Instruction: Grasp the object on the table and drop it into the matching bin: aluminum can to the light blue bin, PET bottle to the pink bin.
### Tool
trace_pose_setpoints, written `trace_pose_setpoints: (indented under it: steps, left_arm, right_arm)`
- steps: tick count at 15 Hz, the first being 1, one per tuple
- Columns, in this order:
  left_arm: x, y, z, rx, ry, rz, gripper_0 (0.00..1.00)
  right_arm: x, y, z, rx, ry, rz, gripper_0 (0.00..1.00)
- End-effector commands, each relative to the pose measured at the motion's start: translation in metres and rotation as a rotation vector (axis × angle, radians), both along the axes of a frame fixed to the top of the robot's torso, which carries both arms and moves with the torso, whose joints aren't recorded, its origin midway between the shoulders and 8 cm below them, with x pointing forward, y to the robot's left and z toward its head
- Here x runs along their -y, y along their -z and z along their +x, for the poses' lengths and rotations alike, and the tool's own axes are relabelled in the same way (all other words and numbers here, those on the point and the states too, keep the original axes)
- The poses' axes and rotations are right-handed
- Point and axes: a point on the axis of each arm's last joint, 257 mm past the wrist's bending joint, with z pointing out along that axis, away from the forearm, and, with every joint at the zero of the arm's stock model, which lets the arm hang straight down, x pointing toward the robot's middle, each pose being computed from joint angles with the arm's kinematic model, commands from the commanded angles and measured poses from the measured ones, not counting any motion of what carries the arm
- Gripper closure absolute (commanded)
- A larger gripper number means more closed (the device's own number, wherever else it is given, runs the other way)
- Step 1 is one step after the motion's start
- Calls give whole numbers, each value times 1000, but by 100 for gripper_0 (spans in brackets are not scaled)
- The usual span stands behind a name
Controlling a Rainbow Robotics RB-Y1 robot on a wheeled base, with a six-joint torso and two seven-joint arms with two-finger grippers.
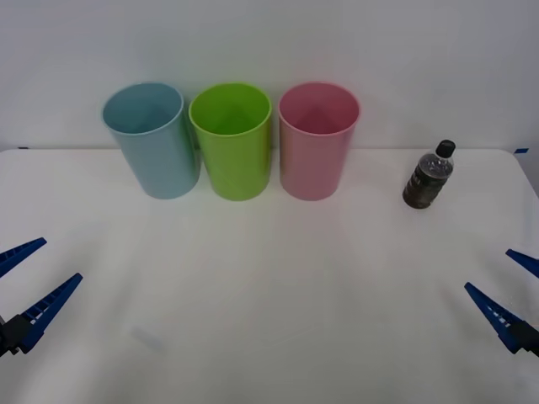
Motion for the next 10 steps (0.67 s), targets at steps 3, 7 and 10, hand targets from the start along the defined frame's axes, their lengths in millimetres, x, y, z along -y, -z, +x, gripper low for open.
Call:
trace_pose_setpoints:
  steps: [3, 7, 10]
  left_arm:
    - [0, 0, 0, 0, 0, 0, 0]
    - [0, 0, 0, 0, 0, 0, 0]
    - [0, 0, 0, 0, 0, 0, 0]
  right_arm:
    - [-2, 20, 31, -25, 103, -17, 0]
    - [-1, 33, 60, -54, 200, -27, 0]
    - [-5, 34, 87, -56, 271, -19, 0]
